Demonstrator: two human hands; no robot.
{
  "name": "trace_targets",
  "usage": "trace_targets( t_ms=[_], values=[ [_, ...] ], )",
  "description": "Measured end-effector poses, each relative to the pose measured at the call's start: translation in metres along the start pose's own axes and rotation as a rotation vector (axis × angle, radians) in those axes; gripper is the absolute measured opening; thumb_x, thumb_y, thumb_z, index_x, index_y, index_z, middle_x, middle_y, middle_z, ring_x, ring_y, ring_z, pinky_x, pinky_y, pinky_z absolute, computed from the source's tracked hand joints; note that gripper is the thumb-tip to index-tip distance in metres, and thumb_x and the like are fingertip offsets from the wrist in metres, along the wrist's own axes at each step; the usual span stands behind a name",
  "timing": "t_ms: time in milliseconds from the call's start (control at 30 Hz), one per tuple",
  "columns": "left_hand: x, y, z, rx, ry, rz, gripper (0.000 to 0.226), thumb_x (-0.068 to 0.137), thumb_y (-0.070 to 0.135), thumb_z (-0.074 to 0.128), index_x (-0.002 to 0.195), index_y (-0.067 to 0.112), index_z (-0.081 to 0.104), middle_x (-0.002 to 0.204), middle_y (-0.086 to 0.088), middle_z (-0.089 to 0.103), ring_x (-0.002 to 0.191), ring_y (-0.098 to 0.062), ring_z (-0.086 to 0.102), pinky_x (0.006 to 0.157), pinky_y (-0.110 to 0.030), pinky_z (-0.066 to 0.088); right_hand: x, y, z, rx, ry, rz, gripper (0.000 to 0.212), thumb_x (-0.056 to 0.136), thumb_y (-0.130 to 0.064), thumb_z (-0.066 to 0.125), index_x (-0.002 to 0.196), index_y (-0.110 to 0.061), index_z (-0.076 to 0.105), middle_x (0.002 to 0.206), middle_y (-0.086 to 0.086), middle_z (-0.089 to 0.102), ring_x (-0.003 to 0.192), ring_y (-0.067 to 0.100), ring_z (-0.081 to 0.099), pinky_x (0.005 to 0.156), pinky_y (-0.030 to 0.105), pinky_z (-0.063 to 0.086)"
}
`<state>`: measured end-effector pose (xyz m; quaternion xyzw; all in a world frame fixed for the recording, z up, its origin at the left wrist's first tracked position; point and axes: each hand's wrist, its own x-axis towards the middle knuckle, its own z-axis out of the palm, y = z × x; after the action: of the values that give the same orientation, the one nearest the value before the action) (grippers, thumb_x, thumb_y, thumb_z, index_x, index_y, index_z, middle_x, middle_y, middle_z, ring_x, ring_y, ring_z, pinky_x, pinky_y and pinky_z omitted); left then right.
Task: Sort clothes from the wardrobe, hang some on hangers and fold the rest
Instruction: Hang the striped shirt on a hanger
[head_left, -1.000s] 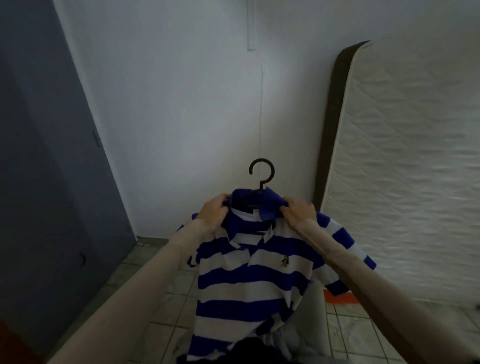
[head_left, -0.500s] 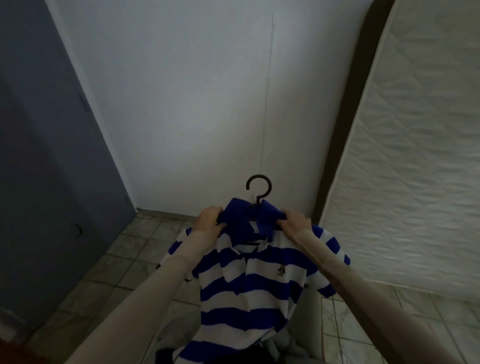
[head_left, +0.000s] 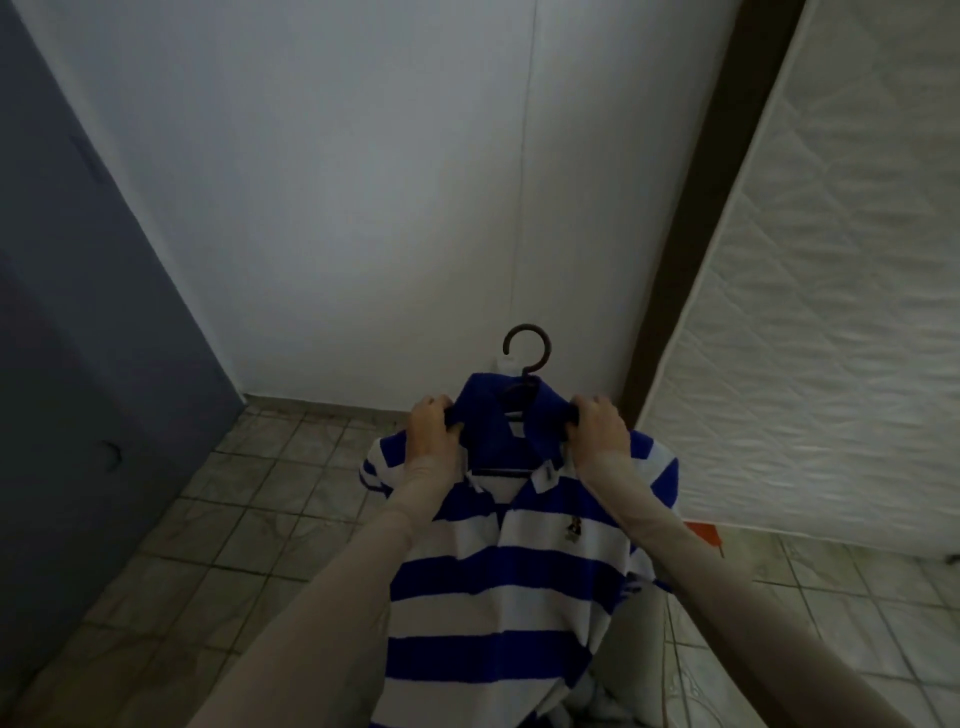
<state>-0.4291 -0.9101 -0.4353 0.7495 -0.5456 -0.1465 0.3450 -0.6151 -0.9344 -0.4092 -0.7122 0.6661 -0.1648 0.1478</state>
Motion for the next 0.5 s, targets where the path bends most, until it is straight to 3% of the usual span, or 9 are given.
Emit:
trace_targets(
  t_ms=[133, 233, 367, 500],
  values=[
    [0.007, -0.016, 0.022, -0.055, -0.166, -0.111, 0.031, 0.093, 0.004, 0.051, 0.124, 0.001, 0.05, 0.123, -0.018, 0.054, 0.111, -0.027, 0.052, 0.088, -0.027, 0.041, 0.005, 0.012, 0.027, 0.042, -0.211, 0.021, 0.039, 0.096, -0.013, 0.044, 0.134, -0.008, 0.038, 0.137, 0.015, 0.041, 0.12, 0.031, 0.046, 0.094, 0.038, 0.041],
    [0.001, -0.028, 0.036, -0.001, -0.331, -0.132, 0.033, 0.099, 0.011, 0.042, 0.13, 0.001, 0.044, 0.129, -0.017, 0.052, 0.117, -0.029, 0.05, 0.092, -0.031, 0.04, 0.0, 0.019, 0.048, -0.078, -0.364, 0.028, 0.043, 0.099, -0.011, 0.037, 0.142, -0.008, 0.028, 0.144, 0.014, 0.037, 0.128, 0.03, 0.041, 0.099, 0.039, 0.038],
    [-0.01, -0.04, 0.044, 0.0, -0.33, -0.063, 0.032, 0.101, 0.014, 0.035, 0.126, 0.0, 0.049, 0.124, -0.019, 0.055, 0.112, -0.028, 0.053, 0.085, -0.027, 0.039, -0.005, 0.021, 0.06, -0.166, -0.289, 0.014, 0.03, 0.099, -0.01, 0.035, 0.129, -0.009, 0.038, 0.129, 0.015, 0.052, 0.117, 0.028, 0.051, 0.094, 0.039, 0.042],
    [-0.029, -0.048, 0.048, 0.002, -0.274, -0.014, 0.029, 0.099, 0.015, 0.04, 0.123, 0.001, 0.051, 0.122, -0.018, 0.052, 0.11, -0.028, 0.05, 0.088, -0.025, 0.035, -0.014, 0.019, 0.062, -0.148, -0.176, -0.019, 0.028, 0.098, -0.012, 0.036, 0.126, -0.011, 0.042, 0.132, 0.009, 0.046, 0.122, 0.027, 0.045, 0.101, 0.036, 0.035]
  ],
)
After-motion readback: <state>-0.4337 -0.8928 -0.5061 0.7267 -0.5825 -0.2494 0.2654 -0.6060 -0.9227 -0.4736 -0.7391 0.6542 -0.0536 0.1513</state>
